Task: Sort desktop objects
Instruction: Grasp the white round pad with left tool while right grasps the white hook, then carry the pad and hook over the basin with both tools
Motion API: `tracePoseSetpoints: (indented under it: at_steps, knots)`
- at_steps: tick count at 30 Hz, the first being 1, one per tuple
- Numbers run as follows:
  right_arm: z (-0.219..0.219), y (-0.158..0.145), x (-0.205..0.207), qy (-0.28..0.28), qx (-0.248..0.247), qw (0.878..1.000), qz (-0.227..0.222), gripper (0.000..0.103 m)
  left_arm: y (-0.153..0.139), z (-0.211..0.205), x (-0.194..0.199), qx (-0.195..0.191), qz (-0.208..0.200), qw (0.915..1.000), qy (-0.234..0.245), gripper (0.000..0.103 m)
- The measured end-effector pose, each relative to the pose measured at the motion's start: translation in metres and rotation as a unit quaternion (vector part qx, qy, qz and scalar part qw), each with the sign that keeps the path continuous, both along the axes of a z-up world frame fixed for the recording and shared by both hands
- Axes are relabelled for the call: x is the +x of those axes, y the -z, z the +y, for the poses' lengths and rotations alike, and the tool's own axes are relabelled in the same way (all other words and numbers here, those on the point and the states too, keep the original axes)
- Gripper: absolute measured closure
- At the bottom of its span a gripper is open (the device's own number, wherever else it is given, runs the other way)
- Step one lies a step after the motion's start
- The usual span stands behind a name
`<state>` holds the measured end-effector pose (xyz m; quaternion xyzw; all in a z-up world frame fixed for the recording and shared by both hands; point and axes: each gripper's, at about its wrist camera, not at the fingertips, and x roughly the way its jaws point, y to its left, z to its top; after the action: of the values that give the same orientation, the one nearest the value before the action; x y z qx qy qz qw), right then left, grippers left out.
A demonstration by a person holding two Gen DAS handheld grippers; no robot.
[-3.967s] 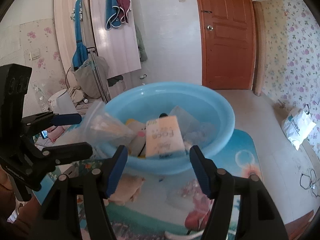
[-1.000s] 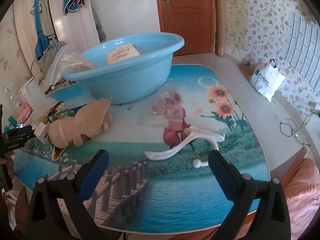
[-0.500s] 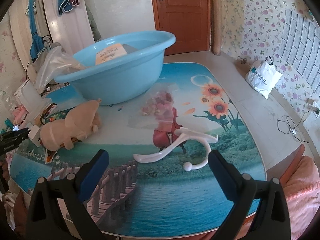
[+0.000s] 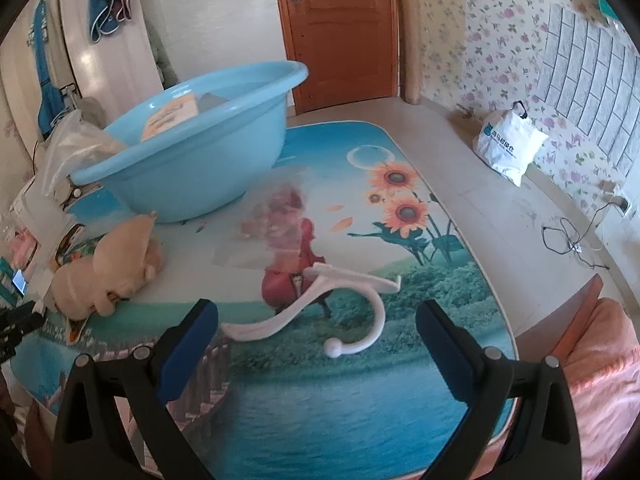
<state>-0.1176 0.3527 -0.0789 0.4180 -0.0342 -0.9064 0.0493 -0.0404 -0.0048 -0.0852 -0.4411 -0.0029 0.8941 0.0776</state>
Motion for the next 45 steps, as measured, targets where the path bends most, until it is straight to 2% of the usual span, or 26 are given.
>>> tracePoseSetpoints:
  at_steps: [5, 7, 9, 11, 22, 38, 45]
  knots:
    - [0.0, 0.01, -0.012, 0.01, 0.007, 1.0, -0.017, 0.012, 0.001, 0.004, -0.001, -0.014, 0.008, 0.9999, -0.004, 0.065]
    - [-0.003, 0.01, -0.014, 0.011, 0.017, 1.0, -0.01, 0.016, 0.001, 0.005, -0.001, -0.015, 0.01, 0.9998, -0.006, 0.063]
    - [-0.005, 0.009, -0.015, 0.004, 0.019, 1.0, -0.005, 0.037, 0.002, 0.007, -0.001, -0.021, 0.014, 0.9997, -0.006, 0.063]
    - [-0.007, 0.009, -0.015, -0.002, 0.027, 1.0, -0.001, 0.047, 0.002, 0.007, -0.001, -0.021, 0.017, 0.9996, -0.008, 0.062]
    - [-0.001, -0.003, -0.002, -0.015, 0.002, 1.0, 0.022, 0.048, -0.003, 0.007, 0.001, 0.006, 0.03, 0.9994, -0.016, 0.066]
    - [-0.015, -0.054, 0.019, -0.055, -0.042, 0.993, 0.092, 0.048, -0.054, 0.02, 0.009, 0.028, 0.082, 0.9962, -0.005, 0.066]
    - [-0.011, -0.068, 0.015, -0.067, -0.055, 0.989, 0.123, 0.048, -0.079, 0.034, -0.005, 0.033, 0.103, 0.9941, 0.003, 0.066]
